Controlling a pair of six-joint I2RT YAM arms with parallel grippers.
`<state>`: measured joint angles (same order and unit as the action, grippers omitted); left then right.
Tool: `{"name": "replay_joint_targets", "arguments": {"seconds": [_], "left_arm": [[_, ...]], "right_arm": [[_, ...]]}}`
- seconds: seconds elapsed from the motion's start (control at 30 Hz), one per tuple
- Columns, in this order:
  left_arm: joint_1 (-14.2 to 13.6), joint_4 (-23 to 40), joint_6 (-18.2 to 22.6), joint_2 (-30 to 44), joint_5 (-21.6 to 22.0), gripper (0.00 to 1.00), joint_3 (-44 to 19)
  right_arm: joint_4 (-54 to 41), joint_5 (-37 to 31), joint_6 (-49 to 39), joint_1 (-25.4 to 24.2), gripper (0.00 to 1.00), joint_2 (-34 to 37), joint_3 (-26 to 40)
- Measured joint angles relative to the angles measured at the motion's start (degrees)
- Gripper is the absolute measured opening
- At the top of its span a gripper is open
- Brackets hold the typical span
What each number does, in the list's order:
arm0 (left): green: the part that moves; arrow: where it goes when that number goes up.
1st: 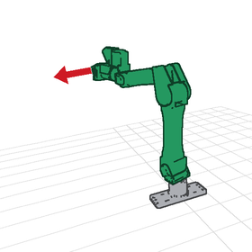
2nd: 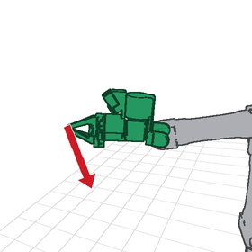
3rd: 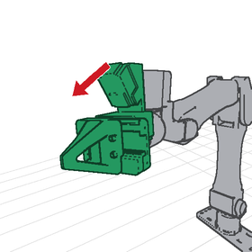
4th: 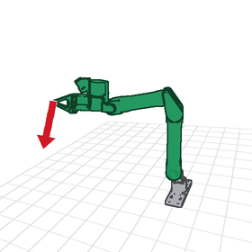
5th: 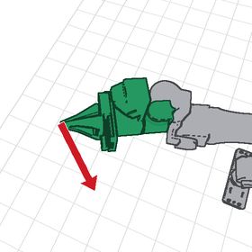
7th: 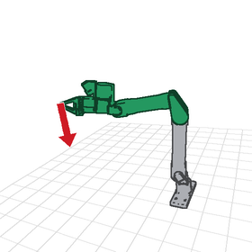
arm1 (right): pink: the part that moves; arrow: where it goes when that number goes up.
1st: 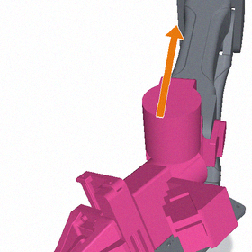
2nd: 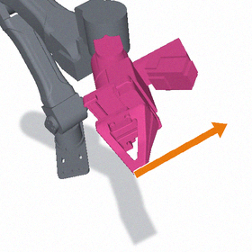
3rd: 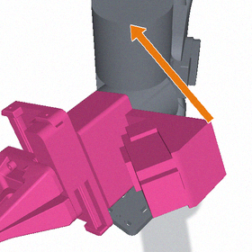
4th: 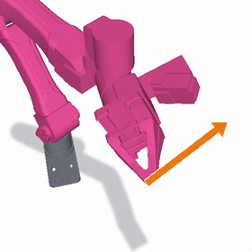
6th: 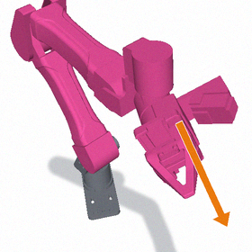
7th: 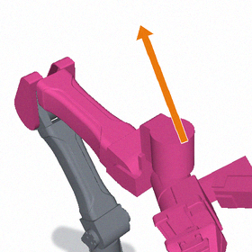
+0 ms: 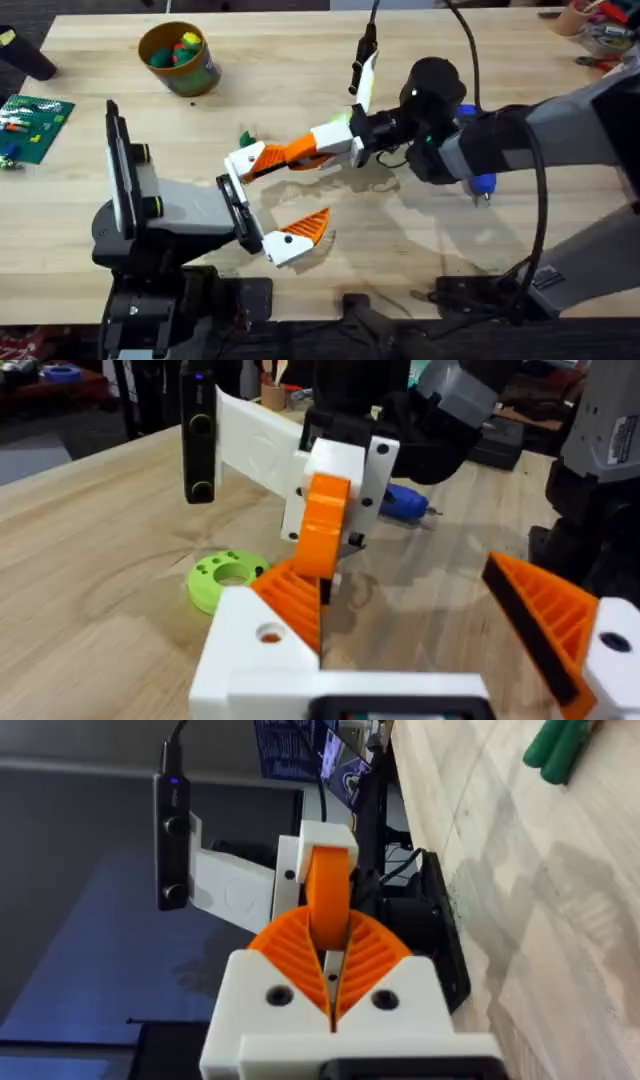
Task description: Pick up the gripper from the table and insert it into the empty holder that is missing its gripper. Then pick up a screw, insert it into the mounting hole, and use the screwdriver to tighten it. Finally, clean up the table by picking up the vegetable and placing it into the bucket.
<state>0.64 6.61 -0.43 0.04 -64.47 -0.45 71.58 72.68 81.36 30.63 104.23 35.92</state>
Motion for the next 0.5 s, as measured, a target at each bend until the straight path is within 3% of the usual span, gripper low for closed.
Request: {"name": "replay_joint_targets", "arguments": {"seconds": [0.5], "left_arm": [[0.0,-0.01,-0.04,-0.01,-0.01,0.986,0.0]], "right_arm": [[-0.06,0.54,0.09,-0.02,0.019,0.05,0.27]]}}
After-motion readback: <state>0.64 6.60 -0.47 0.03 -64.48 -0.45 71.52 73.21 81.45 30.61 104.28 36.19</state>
